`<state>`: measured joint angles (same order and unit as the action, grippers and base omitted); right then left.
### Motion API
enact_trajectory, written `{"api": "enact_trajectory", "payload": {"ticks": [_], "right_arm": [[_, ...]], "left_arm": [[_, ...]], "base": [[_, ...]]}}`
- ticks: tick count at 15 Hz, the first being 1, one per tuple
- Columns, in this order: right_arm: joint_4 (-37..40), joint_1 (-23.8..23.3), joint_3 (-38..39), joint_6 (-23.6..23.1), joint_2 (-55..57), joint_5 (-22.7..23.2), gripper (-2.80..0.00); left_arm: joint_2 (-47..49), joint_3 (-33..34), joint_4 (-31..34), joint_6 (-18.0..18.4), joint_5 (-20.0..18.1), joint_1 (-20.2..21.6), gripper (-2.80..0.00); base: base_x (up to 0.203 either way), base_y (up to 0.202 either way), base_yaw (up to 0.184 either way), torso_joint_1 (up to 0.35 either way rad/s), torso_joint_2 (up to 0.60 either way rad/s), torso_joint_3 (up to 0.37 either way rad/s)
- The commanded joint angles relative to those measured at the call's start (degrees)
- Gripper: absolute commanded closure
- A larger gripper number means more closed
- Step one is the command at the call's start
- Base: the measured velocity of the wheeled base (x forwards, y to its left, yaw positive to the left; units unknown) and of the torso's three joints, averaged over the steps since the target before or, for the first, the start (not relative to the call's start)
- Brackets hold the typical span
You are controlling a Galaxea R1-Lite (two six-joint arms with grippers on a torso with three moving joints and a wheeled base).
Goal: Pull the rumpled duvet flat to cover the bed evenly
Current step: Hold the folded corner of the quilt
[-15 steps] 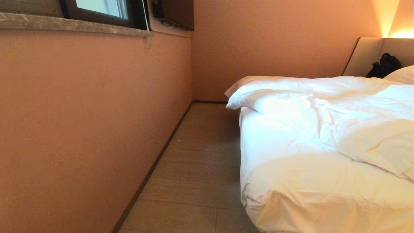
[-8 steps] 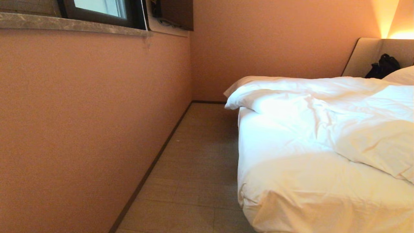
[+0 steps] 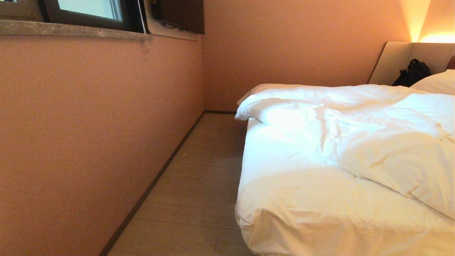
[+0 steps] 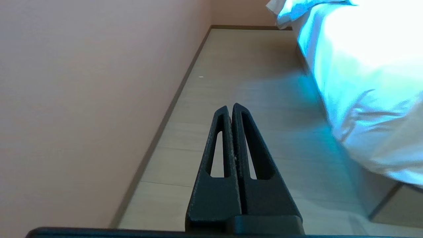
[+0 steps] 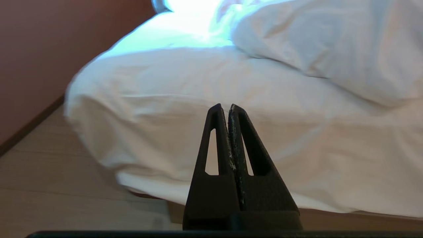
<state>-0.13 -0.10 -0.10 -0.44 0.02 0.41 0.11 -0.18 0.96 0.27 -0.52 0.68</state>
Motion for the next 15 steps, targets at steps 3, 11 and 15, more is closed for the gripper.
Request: {"api": "enact_trajectory", "payload": {"ticks": [3,11,15], "right_arm": [[0.0,0.0,0.0,0.0,0.0,0.0,0.00],[0.0,0.0,0.0,0.0,0.0,-0.1,0.00],[0.0,0.0,0.0,0.0,0.0,-0.1,0.00]], "left_arm": [[0.0,0.0,0.0,-0.1,0.0,0.0,0.00],[0.0,0.0,0.0,-0.1,0.0,0.0,0.00],[0.0,0.0,0.0,-0.1,0.0,0.0,0.00]], "base": [[0.000,-0.195,0.001,0.002,0.00,-0.001],[0.000,-0.192,0.000,0.002,0.00,0.002],[0.000,-0.195,0.000,0.004,0.00,0.004]]}}
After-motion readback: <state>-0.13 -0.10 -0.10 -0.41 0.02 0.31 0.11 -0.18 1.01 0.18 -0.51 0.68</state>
